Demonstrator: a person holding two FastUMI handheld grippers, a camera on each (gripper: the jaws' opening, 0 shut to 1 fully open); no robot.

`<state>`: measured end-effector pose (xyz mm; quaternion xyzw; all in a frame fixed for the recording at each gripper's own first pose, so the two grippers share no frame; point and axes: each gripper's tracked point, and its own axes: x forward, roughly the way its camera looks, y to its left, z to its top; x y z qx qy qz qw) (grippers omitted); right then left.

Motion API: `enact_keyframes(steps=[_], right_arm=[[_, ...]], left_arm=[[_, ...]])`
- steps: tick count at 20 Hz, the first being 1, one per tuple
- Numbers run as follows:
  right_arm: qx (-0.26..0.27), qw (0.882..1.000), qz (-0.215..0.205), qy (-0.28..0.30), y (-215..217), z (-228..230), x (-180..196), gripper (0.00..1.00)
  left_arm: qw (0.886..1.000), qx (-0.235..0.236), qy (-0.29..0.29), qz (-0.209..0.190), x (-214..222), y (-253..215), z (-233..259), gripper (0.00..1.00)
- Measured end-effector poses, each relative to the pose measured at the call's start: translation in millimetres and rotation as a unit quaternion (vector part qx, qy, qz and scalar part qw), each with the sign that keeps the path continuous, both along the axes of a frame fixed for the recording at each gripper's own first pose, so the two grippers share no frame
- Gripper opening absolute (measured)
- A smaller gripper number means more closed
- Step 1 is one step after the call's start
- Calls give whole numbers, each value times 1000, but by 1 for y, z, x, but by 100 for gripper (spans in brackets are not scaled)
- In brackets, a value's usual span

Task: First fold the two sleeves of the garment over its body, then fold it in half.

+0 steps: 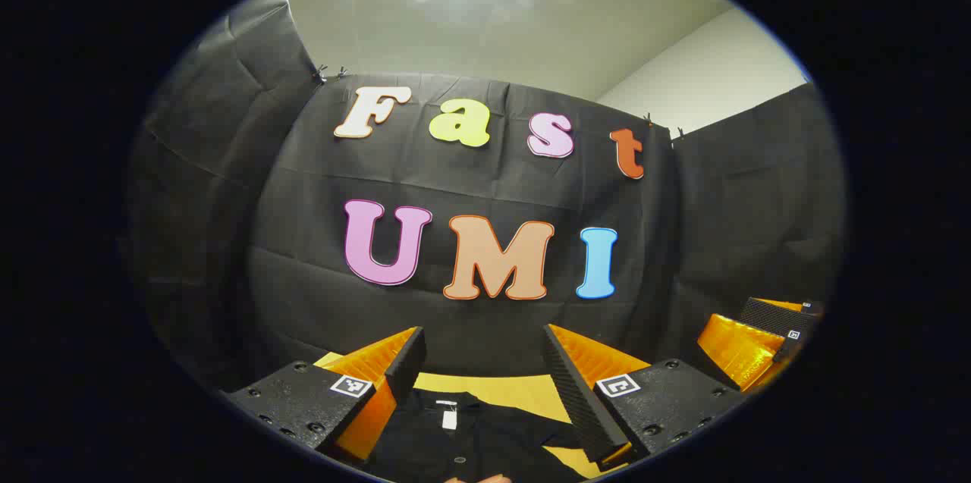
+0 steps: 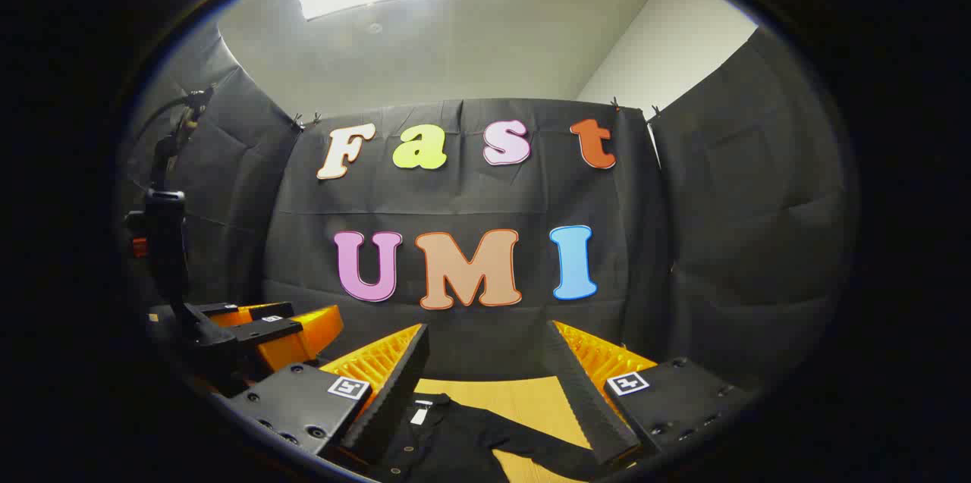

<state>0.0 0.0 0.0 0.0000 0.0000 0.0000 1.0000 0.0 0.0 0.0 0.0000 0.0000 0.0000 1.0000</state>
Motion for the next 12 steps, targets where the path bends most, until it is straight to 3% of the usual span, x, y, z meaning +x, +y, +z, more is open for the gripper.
enact_keyframes(steps=[1,4,12], right_arm=[[-1,1000,1,-1,1,0,-1,100],[-5,1000,4,0,5,-4,3,94],[-10,1000,12,-9,19,-9,21,95]], left_arm=[[1000,0,0,2,0,2,0,91],[1000,-5,1,9,-1,9,-3,90],[999,8,-3,43,-11,46,-7,90]])
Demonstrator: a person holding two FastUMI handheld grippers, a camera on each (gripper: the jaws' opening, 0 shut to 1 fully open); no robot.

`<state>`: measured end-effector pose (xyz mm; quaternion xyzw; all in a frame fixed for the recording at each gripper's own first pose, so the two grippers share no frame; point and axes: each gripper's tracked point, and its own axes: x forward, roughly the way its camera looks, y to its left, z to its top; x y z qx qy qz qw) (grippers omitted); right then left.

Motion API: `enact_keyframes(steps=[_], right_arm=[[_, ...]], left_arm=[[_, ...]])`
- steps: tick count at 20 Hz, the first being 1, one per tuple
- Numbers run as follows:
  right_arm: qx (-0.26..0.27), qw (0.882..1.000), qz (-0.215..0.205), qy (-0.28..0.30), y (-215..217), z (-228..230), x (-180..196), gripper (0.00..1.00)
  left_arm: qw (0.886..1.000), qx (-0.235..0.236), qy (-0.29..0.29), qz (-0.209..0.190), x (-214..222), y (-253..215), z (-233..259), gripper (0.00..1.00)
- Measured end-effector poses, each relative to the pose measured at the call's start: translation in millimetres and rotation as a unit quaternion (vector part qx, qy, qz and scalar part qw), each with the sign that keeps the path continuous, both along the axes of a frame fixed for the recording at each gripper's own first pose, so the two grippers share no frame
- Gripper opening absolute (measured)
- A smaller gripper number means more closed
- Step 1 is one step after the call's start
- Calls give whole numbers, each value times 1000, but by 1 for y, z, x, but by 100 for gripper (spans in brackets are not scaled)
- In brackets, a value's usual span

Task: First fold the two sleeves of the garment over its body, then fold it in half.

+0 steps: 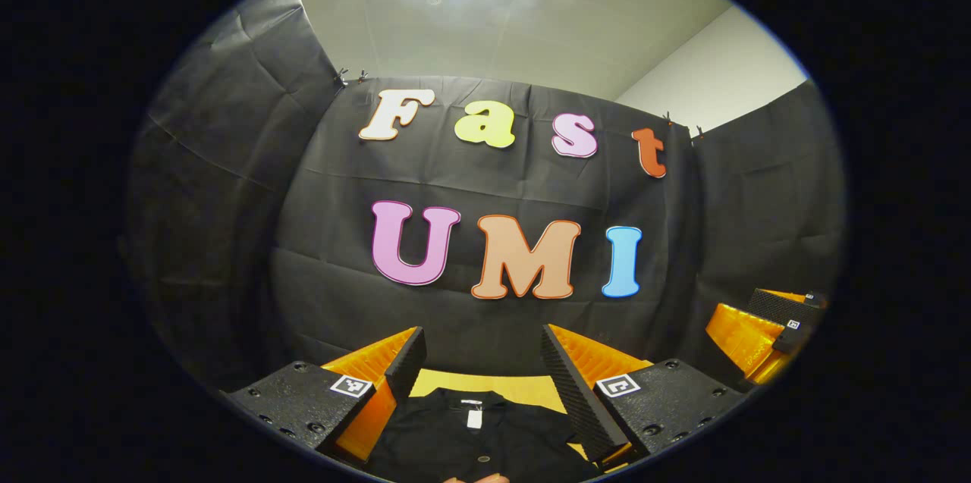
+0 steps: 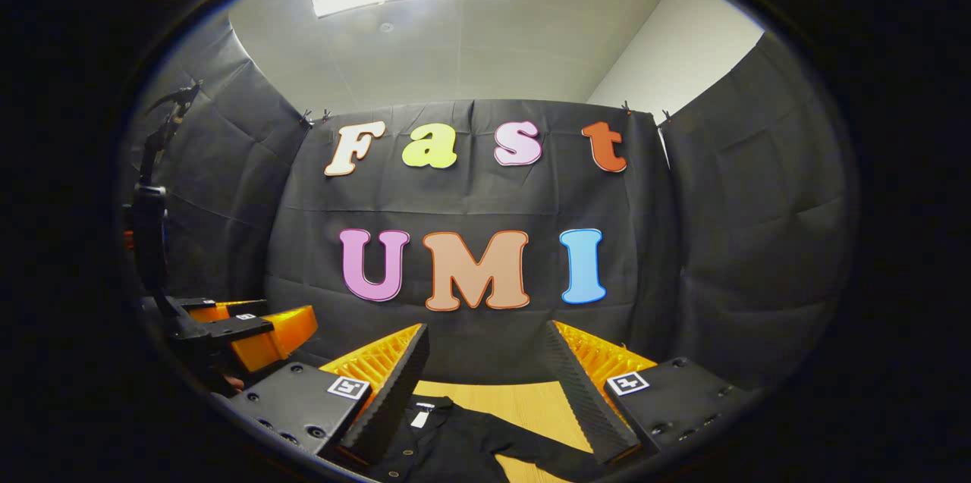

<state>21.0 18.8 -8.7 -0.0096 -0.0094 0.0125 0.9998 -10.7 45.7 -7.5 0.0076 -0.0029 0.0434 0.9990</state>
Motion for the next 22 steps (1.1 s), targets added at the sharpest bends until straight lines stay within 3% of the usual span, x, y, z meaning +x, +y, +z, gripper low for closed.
enact_keyframes(steps=[10,22], right_arm=[[-5,1000,23,4,28,-12,23,97],[7,999,36,25,32,-27,25,97]], left_arm=[[999,22,15,35,-6,37,-5,90],[999,24,19,41,-13,46,-7,91]])
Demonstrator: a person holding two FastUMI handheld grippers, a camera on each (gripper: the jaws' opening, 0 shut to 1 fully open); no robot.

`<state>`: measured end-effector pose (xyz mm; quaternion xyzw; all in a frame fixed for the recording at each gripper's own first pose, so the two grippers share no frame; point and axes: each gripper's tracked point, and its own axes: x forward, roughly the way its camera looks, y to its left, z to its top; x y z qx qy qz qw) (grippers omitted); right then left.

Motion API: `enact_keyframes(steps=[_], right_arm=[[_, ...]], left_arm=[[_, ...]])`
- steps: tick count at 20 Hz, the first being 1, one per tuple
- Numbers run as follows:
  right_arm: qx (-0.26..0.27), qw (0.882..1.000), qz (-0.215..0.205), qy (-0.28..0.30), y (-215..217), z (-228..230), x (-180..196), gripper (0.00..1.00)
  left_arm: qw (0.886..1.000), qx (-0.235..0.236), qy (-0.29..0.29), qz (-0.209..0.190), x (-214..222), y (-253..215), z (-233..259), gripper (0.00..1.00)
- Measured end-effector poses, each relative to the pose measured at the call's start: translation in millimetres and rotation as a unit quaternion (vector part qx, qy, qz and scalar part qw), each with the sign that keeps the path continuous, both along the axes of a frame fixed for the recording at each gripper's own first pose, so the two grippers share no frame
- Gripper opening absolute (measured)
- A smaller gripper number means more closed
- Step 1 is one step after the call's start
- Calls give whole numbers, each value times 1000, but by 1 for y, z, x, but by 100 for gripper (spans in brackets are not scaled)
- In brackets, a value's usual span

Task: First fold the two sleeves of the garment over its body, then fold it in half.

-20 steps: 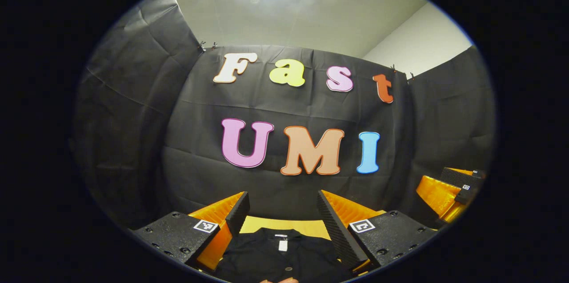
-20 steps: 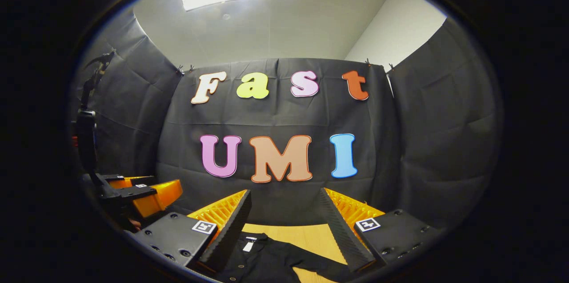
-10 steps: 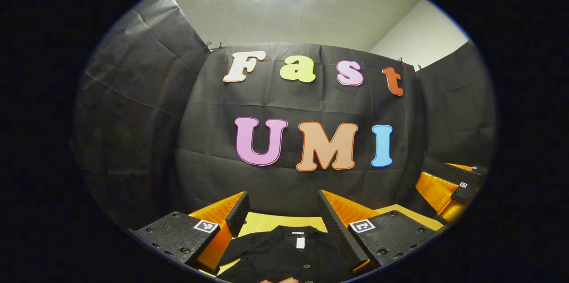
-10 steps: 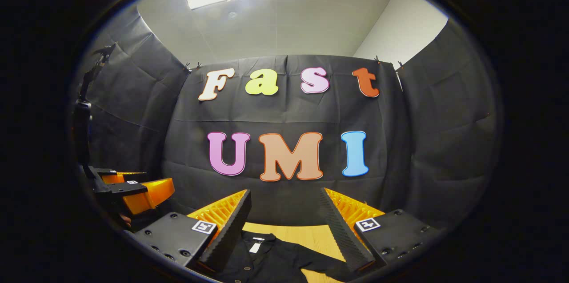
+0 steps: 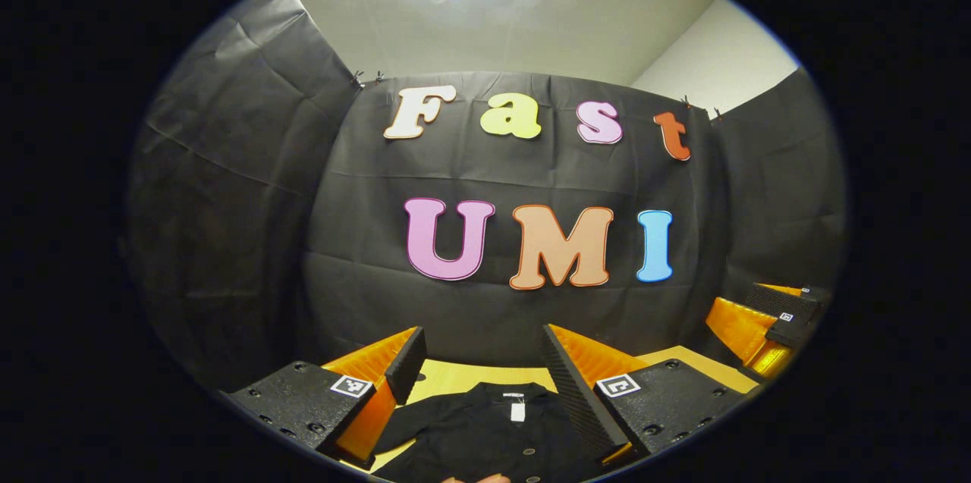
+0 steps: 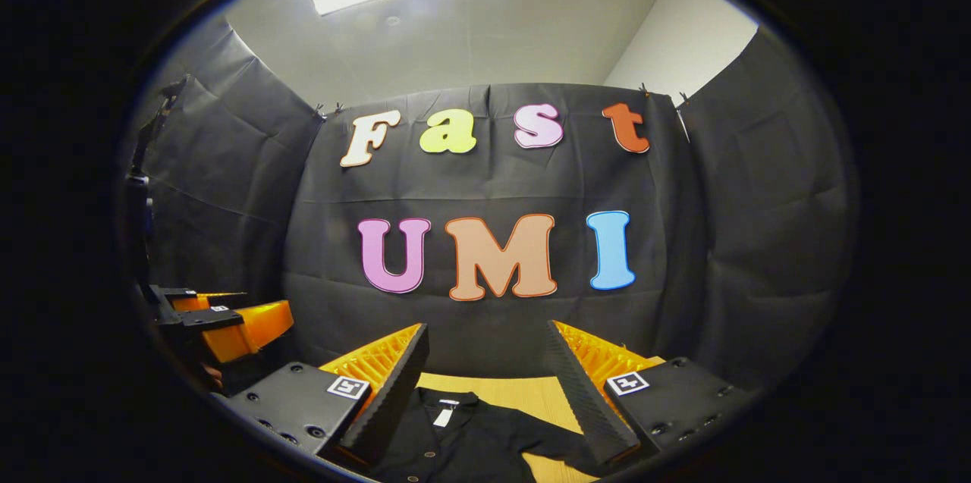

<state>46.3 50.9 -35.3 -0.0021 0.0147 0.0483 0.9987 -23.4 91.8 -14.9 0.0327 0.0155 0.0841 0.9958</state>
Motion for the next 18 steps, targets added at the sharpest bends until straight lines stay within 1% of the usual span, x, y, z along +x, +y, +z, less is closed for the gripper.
enact_keyframes(steps=[1,2,3,6,11,12,14,18], right_arm=[[-1,1000,-1,0,-2,0,0,97],[-2,1000,0,1,-1,-1,0,99],[-3,1000,1,2,-2,-2,1,97],[-6,1000,5,7,-1,-4,4,97],[-14,1000,8,10,-6,-8,10,97],[-18,1000,5,9,-11,-8,12,95],[-24,1000,-7,7,-27,-7,17,98],[-36,998,-40,14,-67,-16,25,98]], left_arm=[[1000,0,0,0,1,0,0,91],[1000,2,-1,0,1,0,1,90],[1000,3,-2,0,1,0,1,90],[1000,6,-4,0,3,-1,2,91],[1000,2,0,2,5,-4,-2,90],[1000,3,2,3,5,-4,-3,91],[1000,7,-2,4,5,-5,2,90],[1000,17,-10,6,4,-7,6,91]])
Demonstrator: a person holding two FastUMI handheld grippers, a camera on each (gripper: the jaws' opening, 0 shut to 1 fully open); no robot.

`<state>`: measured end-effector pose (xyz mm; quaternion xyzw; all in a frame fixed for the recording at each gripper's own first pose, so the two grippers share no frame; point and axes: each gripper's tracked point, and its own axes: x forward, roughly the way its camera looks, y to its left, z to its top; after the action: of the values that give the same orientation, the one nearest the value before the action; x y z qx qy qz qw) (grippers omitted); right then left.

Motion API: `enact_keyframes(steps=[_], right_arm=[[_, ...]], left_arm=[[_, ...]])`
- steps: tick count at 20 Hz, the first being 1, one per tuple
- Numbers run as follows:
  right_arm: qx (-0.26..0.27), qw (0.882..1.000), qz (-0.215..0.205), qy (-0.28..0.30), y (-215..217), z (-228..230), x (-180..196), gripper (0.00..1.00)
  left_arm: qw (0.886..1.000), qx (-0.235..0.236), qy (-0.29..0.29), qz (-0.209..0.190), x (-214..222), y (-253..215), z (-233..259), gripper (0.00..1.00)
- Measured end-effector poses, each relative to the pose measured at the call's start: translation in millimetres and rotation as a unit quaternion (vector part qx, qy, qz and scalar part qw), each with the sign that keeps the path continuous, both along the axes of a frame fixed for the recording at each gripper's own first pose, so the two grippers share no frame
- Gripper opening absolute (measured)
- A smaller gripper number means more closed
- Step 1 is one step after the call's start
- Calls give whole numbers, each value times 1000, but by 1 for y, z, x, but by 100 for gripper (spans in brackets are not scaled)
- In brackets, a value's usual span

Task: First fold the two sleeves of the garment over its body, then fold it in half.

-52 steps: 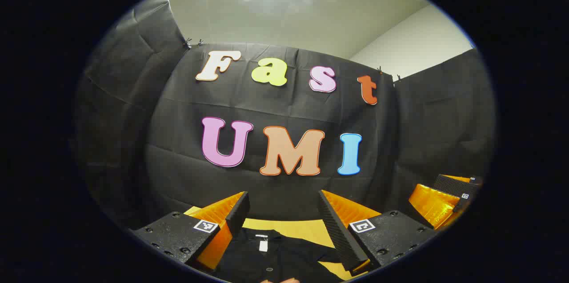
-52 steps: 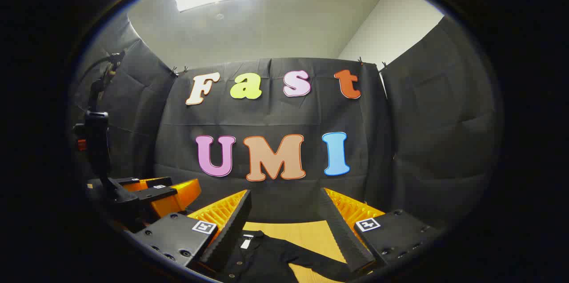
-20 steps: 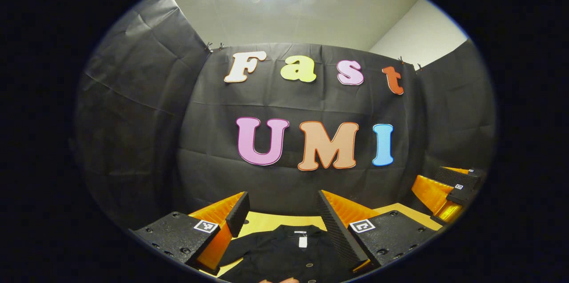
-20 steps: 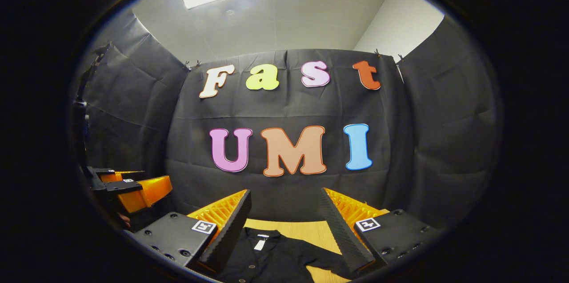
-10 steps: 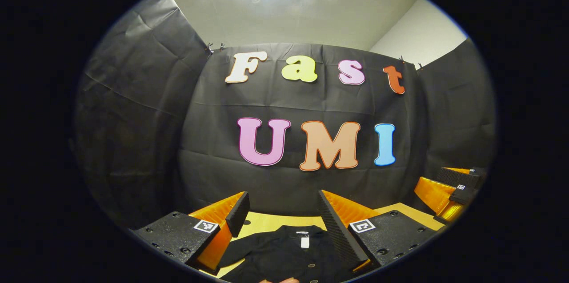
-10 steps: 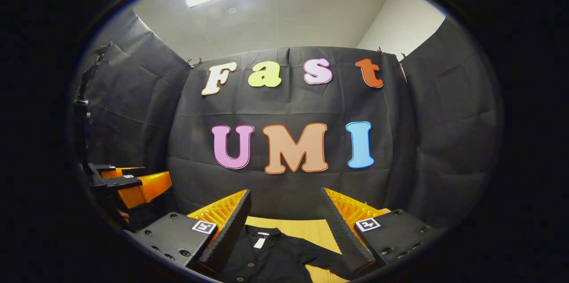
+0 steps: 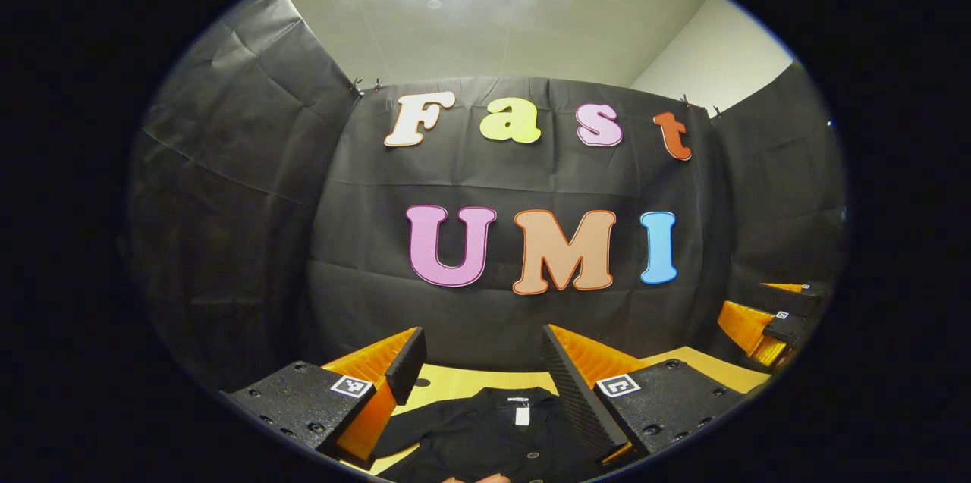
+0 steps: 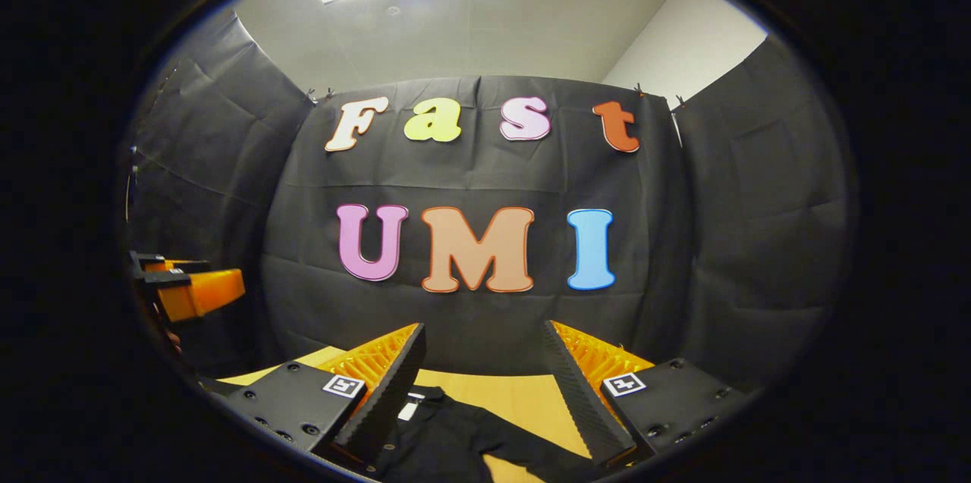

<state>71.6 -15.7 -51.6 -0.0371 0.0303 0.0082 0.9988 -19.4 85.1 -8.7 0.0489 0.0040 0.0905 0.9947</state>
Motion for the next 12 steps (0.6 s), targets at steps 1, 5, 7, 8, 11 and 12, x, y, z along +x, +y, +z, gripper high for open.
enact_keyframes(steps=[1,5,7,8,11,12], right_arm=[[-7,1000,-9,5,-12,-5,1,98],[-34,997,-54,43,-69,-42,-1,98],[-42,994,-78,68,-97,-63,-4,98],[-44,992,-89,79,-110,-74,-5,98],[-42,986,-116,110,-143,-100,-8,99],[-43,984,-123,120,-152,-109,-9,98]], left_arm=[[1000,1,0,1,-1,0,0,90],[1000,0,2,5,-1,-4,-2,91],[1000,-1,4,6,-1,-6,-4,90],[1000,-1,5,6,-1,-8,-6,90],[1000,1,10,5,3,-14,-9,91],[1000,1,11,4,4,-17,-10,90]])
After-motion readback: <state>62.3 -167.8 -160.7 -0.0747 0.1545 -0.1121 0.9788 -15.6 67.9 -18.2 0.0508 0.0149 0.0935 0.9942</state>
